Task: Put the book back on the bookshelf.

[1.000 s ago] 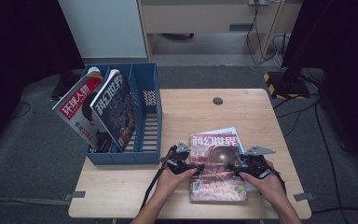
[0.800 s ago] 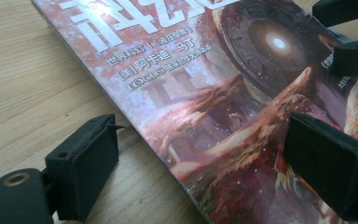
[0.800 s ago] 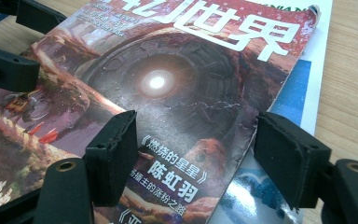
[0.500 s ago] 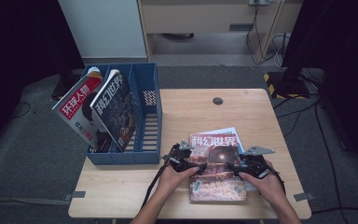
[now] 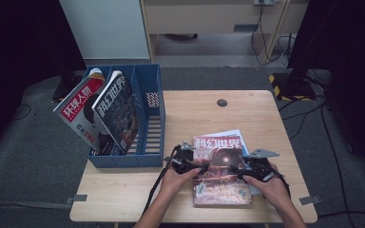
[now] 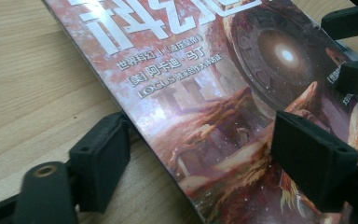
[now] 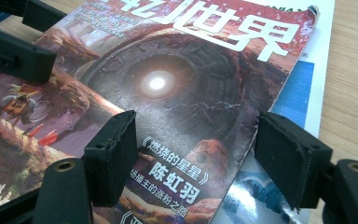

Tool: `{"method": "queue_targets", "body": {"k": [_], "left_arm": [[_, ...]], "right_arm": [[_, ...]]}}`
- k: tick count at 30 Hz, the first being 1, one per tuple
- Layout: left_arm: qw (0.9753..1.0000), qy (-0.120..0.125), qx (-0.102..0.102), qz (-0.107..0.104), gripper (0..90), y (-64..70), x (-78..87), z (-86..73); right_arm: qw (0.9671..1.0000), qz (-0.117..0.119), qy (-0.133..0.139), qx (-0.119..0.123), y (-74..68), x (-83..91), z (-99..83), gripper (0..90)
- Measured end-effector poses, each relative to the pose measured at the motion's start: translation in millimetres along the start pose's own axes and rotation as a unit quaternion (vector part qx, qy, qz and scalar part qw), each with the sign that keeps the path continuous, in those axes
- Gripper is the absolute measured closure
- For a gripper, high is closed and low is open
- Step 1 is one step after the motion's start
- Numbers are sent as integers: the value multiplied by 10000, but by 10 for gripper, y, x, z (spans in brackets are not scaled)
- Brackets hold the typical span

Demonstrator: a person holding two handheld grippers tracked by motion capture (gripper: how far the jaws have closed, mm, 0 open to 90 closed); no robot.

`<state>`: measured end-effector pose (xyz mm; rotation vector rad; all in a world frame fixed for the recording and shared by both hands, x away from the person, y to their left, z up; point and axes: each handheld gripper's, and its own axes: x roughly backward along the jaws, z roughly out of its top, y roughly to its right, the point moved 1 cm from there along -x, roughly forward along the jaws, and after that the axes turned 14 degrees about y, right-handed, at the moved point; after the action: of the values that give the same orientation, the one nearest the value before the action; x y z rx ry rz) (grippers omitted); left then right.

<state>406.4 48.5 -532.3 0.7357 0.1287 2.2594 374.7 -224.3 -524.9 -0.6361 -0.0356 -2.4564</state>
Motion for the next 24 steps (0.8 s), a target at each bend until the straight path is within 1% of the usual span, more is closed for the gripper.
{"method": "queue_targets", "body": {"k": [3, 6, 7, 8, 10, 11, 12, 13, 14, 15, 16, 18, 19, 20, 23, 24], "left_arm": [[10000, 41, 6, 27, 243, 3, 19, 15], [9998, 173, -2, 40, 269, 18, 65, 46], [9998, 173, -2, 40, 283, 18, 65, 46], [9996, 268, 37, 46, 300, 26, 96, 66], [9994, 353, 63, 18, 330, 32, 124, 90], [9992, 380, 117, -109, 358, 31, 138, 101], [9980, 426, 278, -383, 410, 48, 139, 105], [9970, 459, 331, -519, 420, 82, 136, 115], [9980, 462, 158, -407, 434, 125, 143, 139], [9984, 478, -56, -300, 461, 165, 145, 167], [9982, 501, -128, -297, 464, 191, 141, 194], [9980, 485, -60, -409, 464, 202, 131, 240], [9980, 441, -80, -446, 466, 212, 123, 260], [9982, 376, -155, -445, 466, 221, 114, 277], [9984, 217, -262, -451, 460, 242, 77, 324], [9985, 193, -259, -443, 461, 241, 63, 338]], "right_arm": [[10000, 0, 3, 8, 1, 0, 0, 300], [10000, 1, 1, 11, 1, -1, 0, 300], [10000, 1, 1, 11, 1, -1, 0, 300], [10000, -1, 1, 10, 1, -1, 0, 299], [10000, -5, 1, 4, 0, -1, 0, 299], [10000, -7, 0, 2, 0, -2, 0, 298], [10000, 3, 1, 11, 0, -2, 0, 297], [10000, 20, 10, 37, 0, -6, -1, 297], [10000, 19, 23, 21, -10, -13, -1, 296], [10000, 28, 22, 31, -17, -19, 0, 296], [10000, 37, 7, 40, -18, -20, 3, 297], [10000, 40, 12, 34, -17, -19, 1, 296], [10000, 45, 15, 29, -17, -19, 0, 296], [10000, 45, 15, 41, -15, -19, 1, 296], [10000, 49, 9, 34, -14, -19, 2, 296], [10000, 51, 10, 36, -13, -19, 2, 296]]}}
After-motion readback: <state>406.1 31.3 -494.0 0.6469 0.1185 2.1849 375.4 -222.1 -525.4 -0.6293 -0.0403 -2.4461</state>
